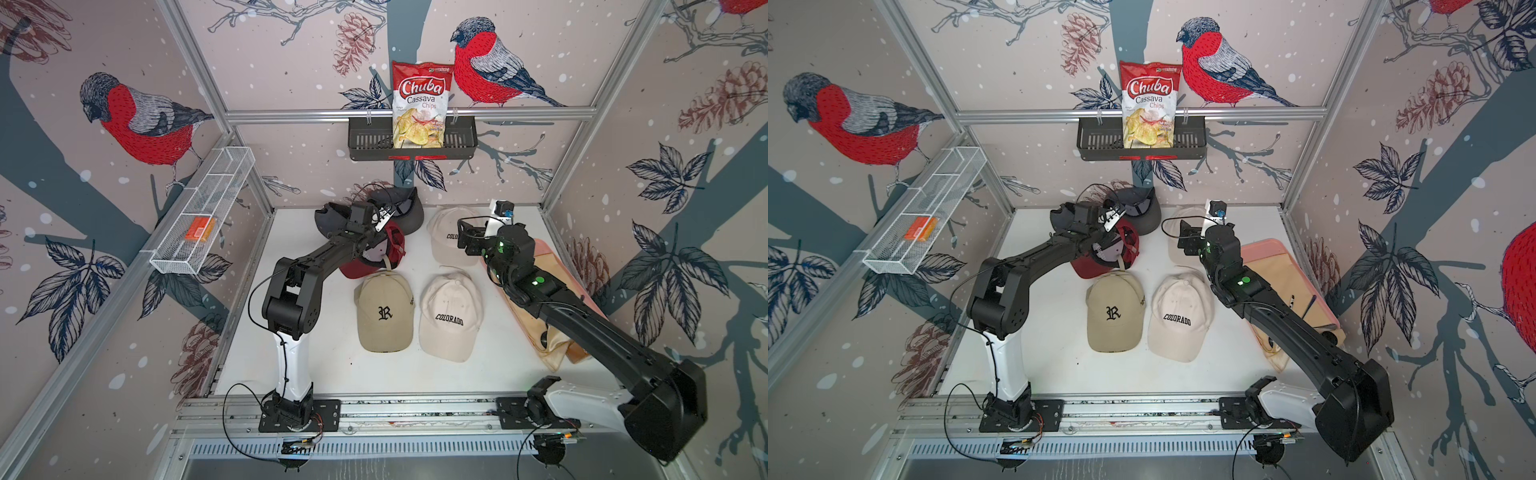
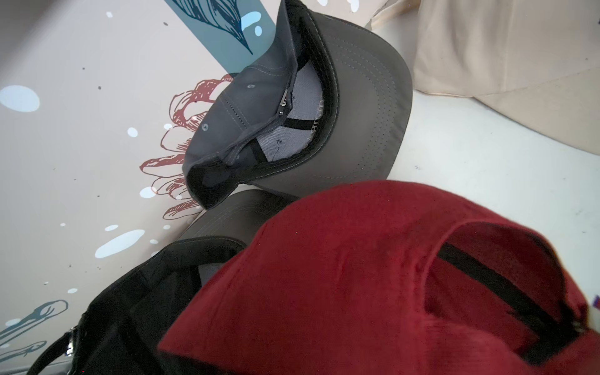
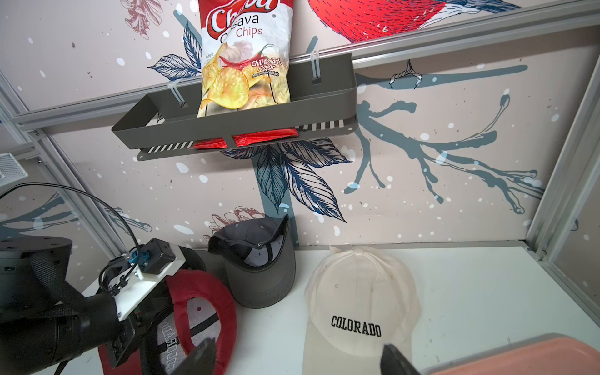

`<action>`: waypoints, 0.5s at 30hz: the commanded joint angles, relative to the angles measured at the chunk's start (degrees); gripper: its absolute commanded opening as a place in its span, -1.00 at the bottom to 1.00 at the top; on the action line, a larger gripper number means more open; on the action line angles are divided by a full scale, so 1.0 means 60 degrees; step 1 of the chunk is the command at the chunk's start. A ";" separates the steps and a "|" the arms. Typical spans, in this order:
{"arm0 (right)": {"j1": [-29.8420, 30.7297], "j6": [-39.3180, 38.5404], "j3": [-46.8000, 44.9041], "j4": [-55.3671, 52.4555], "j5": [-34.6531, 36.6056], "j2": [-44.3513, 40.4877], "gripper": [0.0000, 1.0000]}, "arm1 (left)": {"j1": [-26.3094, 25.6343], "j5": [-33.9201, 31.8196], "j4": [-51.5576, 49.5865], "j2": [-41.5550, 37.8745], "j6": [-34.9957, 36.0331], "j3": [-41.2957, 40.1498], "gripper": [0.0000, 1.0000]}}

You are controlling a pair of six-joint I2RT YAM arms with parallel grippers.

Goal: Open the adjustable buckle of the baseball cap
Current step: Pick up the baseball cap from the center of the board.

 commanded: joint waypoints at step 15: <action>0.0015 0.0393 -0.0682 0.0458 -0.0515 -0.0856 0.60 | -0.0019 0.1234 0.1083 -0.2147 -0.1580 -0.0827 -1.00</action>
